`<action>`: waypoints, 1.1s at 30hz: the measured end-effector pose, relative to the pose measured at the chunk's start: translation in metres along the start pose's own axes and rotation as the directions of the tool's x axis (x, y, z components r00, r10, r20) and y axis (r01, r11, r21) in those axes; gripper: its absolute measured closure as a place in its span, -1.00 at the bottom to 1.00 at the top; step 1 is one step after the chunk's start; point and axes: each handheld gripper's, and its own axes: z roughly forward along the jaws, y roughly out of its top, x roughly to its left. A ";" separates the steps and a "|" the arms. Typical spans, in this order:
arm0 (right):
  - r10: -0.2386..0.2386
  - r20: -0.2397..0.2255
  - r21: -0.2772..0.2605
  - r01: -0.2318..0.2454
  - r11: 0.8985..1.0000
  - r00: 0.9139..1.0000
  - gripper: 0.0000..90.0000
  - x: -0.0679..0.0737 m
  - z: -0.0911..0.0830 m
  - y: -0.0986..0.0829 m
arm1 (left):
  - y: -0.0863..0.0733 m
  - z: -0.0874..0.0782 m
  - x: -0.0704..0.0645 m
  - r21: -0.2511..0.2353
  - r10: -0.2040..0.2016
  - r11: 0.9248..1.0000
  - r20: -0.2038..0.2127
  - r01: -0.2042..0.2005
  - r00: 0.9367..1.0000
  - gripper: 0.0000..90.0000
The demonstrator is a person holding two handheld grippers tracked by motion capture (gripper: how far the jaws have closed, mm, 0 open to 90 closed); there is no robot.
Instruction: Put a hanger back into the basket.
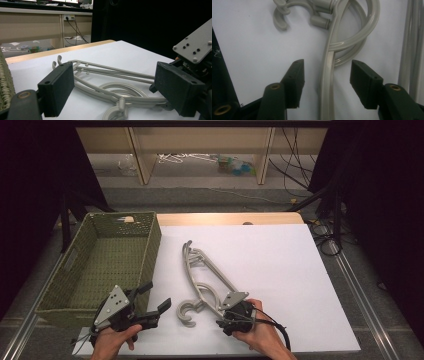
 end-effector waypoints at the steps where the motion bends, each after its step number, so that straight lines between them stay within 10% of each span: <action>1: 0.007 0.001 0.007 -0.007 1.000 1.000 0.08 0.001 0.001 0.001 | 0.000 0.000 0.000 0.001 0.000 1.000 -0.001 0.000 1.000 -0.64; 17: -0.021 0.005 0.142 0.020 0.990 1.000 0.65 0.001 0.020 0.019 | -0.001 0.001 0.000 0.010 0.001 1.000 0.006 -0.001 1.000 -0.64; 33: -0.093 0.034 0.076 0.091 0.993 0.995 0.82 -0.019 -0.022 0.019 | -0.001 0.001 0.001 0.030 -0.006 1.000 -0.013 0.007 1.000 -0.63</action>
